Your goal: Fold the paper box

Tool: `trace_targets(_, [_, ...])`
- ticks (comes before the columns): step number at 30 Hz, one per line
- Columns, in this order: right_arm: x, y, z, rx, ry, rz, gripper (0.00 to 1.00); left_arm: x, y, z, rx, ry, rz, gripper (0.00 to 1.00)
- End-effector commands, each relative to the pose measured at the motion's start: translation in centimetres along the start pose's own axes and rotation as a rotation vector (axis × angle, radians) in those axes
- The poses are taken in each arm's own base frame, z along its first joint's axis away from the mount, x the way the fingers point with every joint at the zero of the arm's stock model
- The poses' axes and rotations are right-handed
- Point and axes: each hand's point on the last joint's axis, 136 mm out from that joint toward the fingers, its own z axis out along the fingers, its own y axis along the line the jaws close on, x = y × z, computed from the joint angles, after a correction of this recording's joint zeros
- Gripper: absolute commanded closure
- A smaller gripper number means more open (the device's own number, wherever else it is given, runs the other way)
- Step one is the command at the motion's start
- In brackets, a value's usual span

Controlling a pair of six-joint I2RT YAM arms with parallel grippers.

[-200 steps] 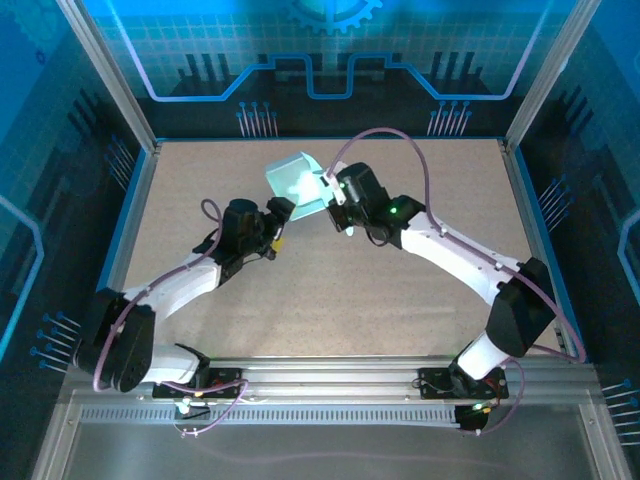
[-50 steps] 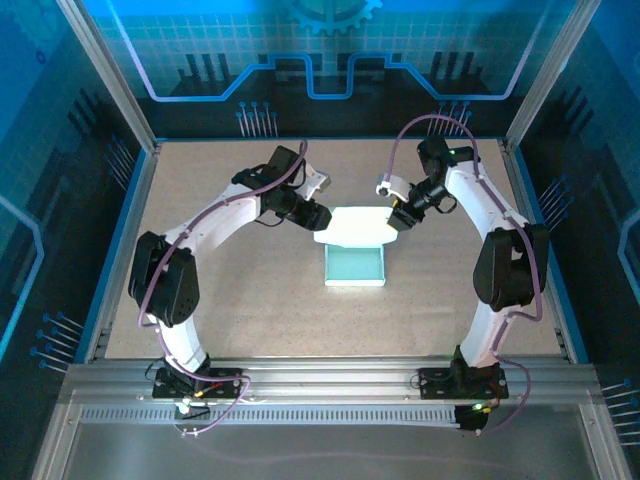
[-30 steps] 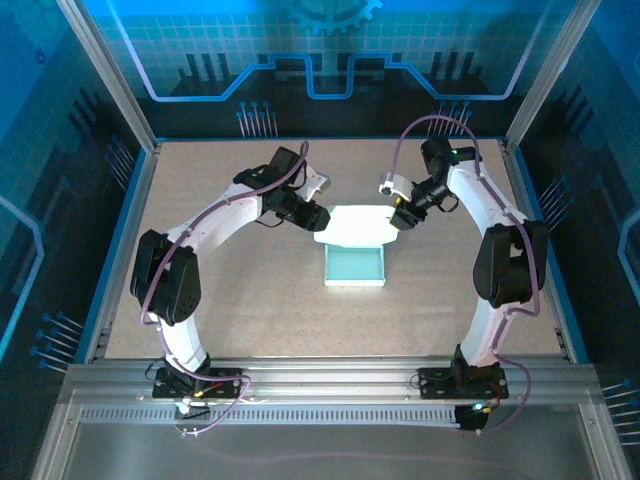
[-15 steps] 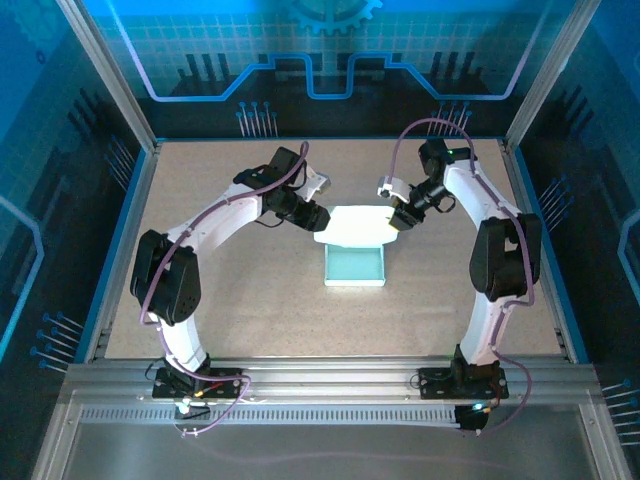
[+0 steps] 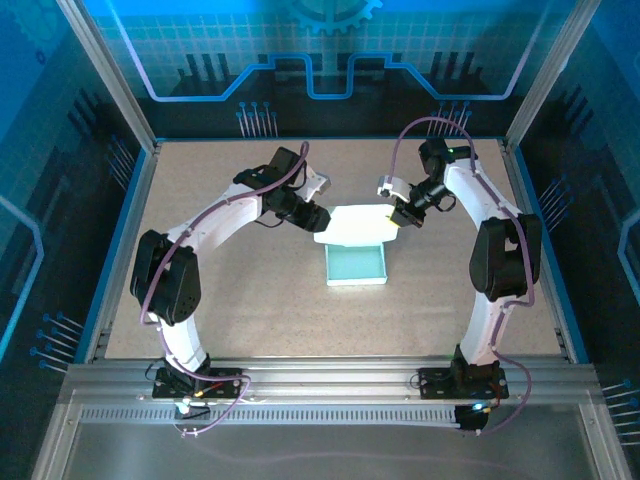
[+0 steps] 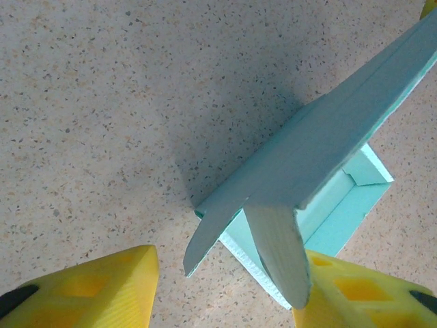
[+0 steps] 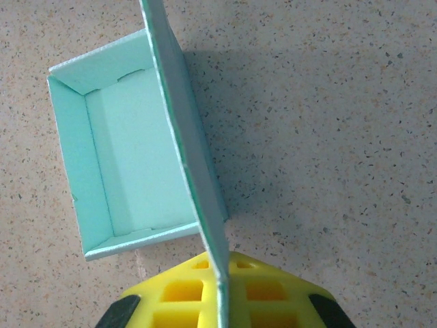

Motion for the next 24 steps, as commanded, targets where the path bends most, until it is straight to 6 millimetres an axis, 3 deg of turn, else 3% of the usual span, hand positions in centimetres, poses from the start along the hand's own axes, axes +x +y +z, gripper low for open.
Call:
trace_targets(1, [-0.6,0.6,-0.7,0.01,-0.004,-0.025,1.0,-0.3,0.4,-0.4,-0.017,0.018,0.049,0.46])
trace_targets(24, [-0.8,0.7,-0.9,0.002,-0.01,-0.016,1.0,0.1,0.4,1.6,0.016,0.098,0.103,0.65])
